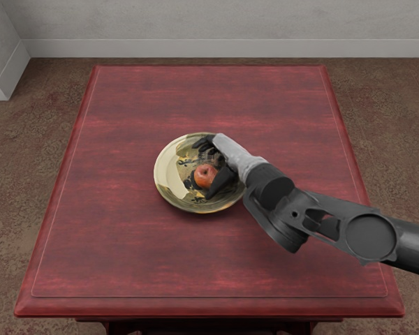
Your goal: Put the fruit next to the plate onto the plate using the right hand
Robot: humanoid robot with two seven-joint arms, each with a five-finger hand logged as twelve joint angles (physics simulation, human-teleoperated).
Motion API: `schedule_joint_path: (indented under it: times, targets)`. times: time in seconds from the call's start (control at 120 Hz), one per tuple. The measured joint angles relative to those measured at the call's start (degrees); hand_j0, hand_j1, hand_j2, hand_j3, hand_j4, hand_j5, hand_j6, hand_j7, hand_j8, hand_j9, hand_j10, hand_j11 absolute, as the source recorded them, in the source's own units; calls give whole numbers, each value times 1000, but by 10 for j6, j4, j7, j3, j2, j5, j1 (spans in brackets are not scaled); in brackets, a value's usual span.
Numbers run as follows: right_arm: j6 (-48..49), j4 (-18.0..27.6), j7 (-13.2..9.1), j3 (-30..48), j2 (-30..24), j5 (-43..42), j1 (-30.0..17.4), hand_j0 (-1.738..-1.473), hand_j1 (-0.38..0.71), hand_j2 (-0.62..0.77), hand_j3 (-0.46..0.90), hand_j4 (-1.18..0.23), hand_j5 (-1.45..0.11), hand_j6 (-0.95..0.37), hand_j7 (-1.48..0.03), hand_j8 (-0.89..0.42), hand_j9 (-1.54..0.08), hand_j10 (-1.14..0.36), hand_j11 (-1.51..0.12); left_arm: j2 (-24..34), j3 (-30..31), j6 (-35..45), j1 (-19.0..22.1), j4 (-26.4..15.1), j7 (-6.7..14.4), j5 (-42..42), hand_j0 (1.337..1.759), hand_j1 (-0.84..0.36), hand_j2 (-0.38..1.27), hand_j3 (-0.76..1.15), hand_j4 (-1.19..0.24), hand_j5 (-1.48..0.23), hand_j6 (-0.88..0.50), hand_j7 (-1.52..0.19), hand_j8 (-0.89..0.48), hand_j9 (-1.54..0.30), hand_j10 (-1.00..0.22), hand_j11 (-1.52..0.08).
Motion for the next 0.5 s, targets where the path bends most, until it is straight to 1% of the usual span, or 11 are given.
schedule_joint_path:
  times: [0.067, 0.142, 0.225, 0.317, 0.367, 0.425, 0.5]
  targets:
    - [1, 13, 0, 8, -4, 5, 2, -1658, -72, 166, 0, -263, -370, -224, -355, -192, -366, -242, -363, 0, 0, 0, 0, 0, 0, 0, 1658, 55, 49, 0, -245, -318, -245, -318, -245, -318, -245, -318]
    - [2, 40, 0, 26, -22, 27, 5, -1658, -144, 113, 0, -194, -271, -167, -260, -145, -268, -179, -266, 0, 0, 0, 0, 0, 0, 0, 1658, 55, 49, 0, -245, -318, -245, -318, -245, -318, -245, -318]
    - [4, 70, 0, 40, -50, 68, 19, -1658, -199, 73, 0, -141, -196, -123, -189, -109, -194, -131, -193, 0, 0, 0, 0, 0, 0, 0, 1658, 55, 49, 0, -245, -318, -245, -318, -245, -318, -245, -318]
    - [24, 92, 0, 62, -75, 129, 31, -1658, -238, 45, 0, -103, -142, -92, -137, -82, -140, -97, -139, 0, 0, 0, 0, 0, 0, 0, 1658, 55, 49, 0, -245, -318, -245, -318, -245, -318, -245, -318]
    - [69, 97, 0, 91, -95, 184, 34, -1658, -253, 34, 0, -88, -121, -80, -117, -72, -120, -83, -119, 0, 0, 0, 0, 0, 0, 0, 1658, 55, 49, 0, -245, -318, -245, -318, -245, -318, -245, -318]
    - [156, 97, 0, 137, -137, 275, 36, -1658, -267, 24, 0, -75, -102, -69, -99, -63, -101, -71, -101, 0, 0, 0, 0, 0, 0, 0, 1658, 55, 49, 0, -245, -318, -245, -318, -245, -318, -245, -318]
    - [288, 75, 0, 191, -207, 407, 39, -1658, -280, 14, 0, -63, -84, -59, -82, -55, -84, -60, -84, 0, 0, 0, 0, 0, 0, 0, 1658, 55, 49, 0, -245, -318, -245, -318, -245, -318, -245, -318]
